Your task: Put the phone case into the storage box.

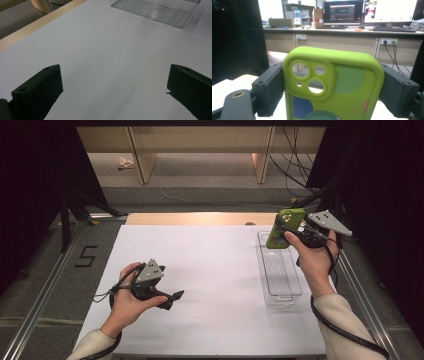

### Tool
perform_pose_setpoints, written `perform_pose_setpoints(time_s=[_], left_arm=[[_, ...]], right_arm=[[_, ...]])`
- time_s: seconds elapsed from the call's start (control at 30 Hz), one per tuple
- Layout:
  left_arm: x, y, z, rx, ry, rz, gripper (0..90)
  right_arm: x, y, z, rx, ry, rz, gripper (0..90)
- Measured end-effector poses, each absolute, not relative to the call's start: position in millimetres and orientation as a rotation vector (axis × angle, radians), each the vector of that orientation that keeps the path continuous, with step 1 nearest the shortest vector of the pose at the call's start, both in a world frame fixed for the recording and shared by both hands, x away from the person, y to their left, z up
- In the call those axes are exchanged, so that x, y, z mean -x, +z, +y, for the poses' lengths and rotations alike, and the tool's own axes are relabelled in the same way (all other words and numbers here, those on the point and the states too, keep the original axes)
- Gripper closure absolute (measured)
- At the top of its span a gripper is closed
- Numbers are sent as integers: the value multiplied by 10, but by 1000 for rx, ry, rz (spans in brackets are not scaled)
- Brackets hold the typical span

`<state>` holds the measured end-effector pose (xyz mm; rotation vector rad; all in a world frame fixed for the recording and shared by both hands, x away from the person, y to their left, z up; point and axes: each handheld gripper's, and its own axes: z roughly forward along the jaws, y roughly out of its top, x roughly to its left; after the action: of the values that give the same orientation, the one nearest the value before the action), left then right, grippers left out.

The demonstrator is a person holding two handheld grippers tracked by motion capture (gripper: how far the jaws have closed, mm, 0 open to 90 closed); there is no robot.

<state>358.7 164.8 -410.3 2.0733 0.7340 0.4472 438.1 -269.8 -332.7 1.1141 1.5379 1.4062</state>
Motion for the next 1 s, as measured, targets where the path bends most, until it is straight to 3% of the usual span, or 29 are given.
perform_pose_setpoints(time_s=[1.0], left_arm=[[-3590,-4098,1656,-2065,453,738,0]], right_arm=[[-4569,-3367,-2708,-1123,1382,1538,169]])
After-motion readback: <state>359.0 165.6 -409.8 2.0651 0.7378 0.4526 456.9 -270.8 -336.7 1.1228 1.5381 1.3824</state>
